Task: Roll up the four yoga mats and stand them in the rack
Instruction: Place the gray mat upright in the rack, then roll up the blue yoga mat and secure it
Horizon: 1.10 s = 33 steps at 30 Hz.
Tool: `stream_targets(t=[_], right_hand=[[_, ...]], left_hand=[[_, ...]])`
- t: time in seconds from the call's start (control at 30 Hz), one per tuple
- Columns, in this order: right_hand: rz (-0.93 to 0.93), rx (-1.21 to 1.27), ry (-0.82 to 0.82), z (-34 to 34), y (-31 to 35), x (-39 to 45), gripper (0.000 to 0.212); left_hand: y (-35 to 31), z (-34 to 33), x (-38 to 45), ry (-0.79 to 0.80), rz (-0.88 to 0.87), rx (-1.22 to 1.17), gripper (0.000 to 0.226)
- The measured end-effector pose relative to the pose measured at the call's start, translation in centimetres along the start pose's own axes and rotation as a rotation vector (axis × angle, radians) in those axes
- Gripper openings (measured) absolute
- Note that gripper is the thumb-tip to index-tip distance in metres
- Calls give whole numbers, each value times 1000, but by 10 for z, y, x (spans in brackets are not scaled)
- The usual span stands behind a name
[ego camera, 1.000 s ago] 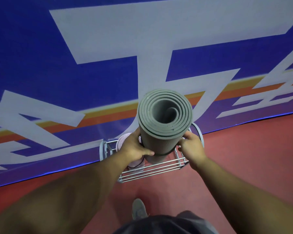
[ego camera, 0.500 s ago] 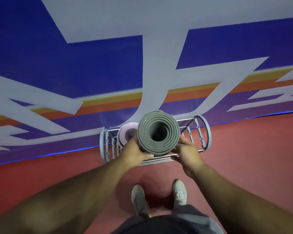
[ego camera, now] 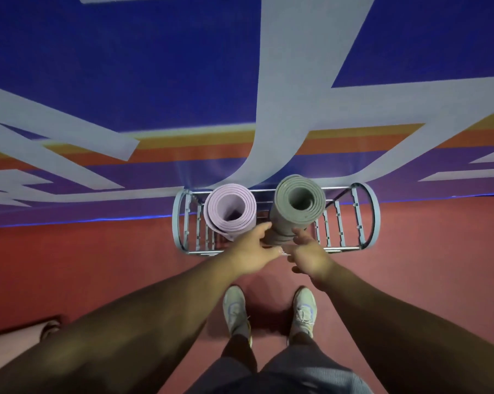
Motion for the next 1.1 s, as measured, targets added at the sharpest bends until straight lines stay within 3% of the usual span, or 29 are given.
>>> stream_targets(t=[0.13, 0.3, 0.47, 0.67, 0.87, 1.0, 1.1], right_hand=[[-3, -73, -36, 1, -6, -2, 68], [7, -93, -77, 4, -5, -14, 62], [115, -170, -21, -14, 22, -32, 40], [255, -402, 207, -60, 40, -38, 41], [480, -679, 434, -143, 29, -99, 32], [780, -898, 553, -221, 2, -160, 53], [866, -1037, 668, -280, -30, -226, 58]], left_hand=[[14, 20, -4, -43, 44, 22, 66], [27, 45, -18, -98, 67, 46, 51], [26, 63, -47, -201, 64, -10, 50], [37, 70, -119, -491, 82, -101, 25], [80, 29, -237, -740, 161, -321, 39], [151, -1, -328, -922, 336, -405, 50], [201, -24, -408, -1070, 421, -483, 50]])
Point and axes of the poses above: each hand's wrist, its own x-axis towards the middle knuckle, its own z-axis out of the back of the hand, y = z × x, the point moved 10 cm from there along x, towards the middle knuckle, and after that the axes turned 5 degrees about -x, right-handed, at the moved point
